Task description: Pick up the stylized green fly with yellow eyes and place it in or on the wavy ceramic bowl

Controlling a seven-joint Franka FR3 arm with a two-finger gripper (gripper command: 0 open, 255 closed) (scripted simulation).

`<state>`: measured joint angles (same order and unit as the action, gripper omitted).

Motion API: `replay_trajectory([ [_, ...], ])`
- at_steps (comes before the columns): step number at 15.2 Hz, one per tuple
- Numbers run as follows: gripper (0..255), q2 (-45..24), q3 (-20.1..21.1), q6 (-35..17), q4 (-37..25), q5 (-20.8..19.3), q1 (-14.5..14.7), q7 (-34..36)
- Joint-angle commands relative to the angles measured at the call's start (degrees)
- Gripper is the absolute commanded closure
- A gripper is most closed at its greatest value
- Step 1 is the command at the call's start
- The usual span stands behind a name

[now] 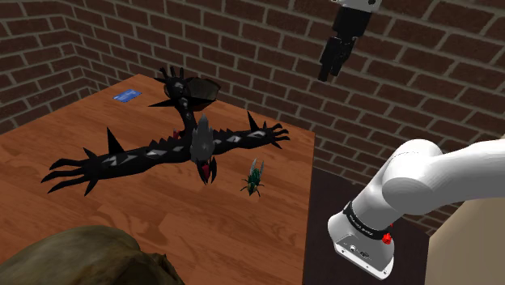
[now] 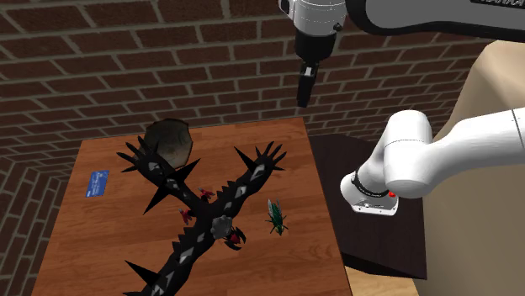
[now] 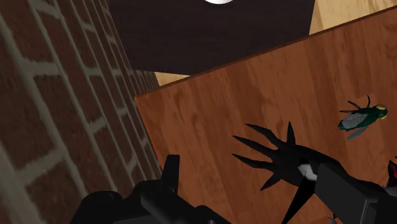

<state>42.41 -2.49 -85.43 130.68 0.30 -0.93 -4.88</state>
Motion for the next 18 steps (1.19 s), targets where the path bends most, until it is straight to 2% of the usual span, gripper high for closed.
replay_trajectory([
  [1, 0, 0.0, 0.0, 0.0, 0.0, 0.0, 0.0, 0.0],
  [10, 0, 12.4, 13.1, -8.6, 16.4, 9.8, -0.5, 22.1],
  [18, 0, 14.5, 29.0, -18.4, 23.6, 21.1, 0.8, 42.7],
])
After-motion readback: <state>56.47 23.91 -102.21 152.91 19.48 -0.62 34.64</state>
